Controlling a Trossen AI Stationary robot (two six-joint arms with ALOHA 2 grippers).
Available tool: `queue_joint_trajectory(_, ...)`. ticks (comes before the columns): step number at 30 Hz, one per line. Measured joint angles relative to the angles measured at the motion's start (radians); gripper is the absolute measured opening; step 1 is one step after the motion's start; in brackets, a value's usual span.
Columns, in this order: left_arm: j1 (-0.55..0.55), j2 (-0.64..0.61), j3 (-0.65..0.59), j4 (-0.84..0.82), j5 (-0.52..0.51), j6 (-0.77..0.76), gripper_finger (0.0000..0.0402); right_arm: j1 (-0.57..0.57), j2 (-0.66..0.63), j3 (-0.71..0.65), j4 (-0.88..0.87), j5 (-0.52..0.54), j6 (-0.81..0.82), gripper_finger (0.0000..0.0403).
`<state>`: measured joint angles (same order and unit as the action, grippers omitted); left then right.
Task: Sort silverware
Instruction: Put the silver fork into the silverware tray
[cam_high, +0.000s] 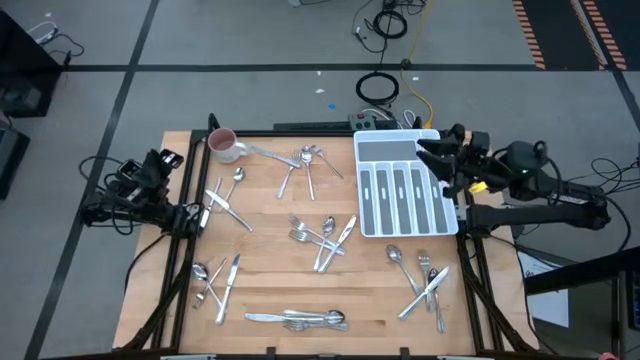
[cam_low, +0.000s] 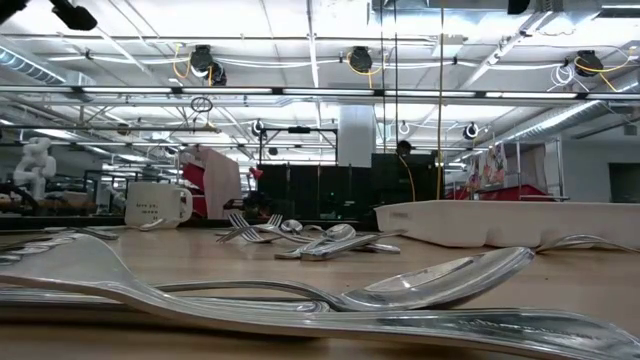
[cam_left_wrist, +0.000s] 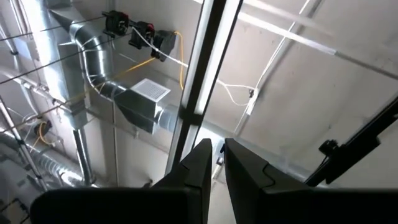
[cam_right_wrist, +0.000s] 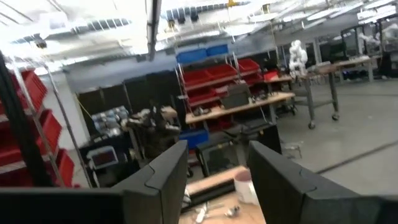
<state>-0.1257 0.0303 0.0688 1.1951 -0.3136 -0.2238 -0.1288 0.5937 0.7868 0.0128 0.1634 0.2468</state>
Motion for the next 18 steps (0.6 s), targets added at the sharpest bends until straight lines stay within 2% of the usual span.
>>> queue_joint_trajectory(3,0.0,0.0,0.037,-0.158,-0.026,0.002,0.005,0.0,0.034,0.009,-0.015,0.047,-0.035,0.0162)
queue_joint_trajectory(6,0.0,0.026,0.138,-0.415,-0.04,0.018,0.005,0.0,0.082,0.058,-0.107,0.092,-0.1,0.0168)
queue_joint_trajectory(8,0.0,0.075,0.22,-0.552,-0.023,0.054,0.005,-0.002,0.125,0.108,-0.203,0.101,-0.119,0.0179)
queue_joint_trajectory(13,0.0,0.248,0.418,-0.764,0.108,0.196,0.005,-0.02,0.255,0.236,-0.454,0.122,-0.105,0.0224)
queue_joint_trajectory(18,0.0,0.398,0.538,-0.962,0.116,0.23,0.005,-0.039,0.398,0.3,-0.493,0.15,-0.101,0.0261)
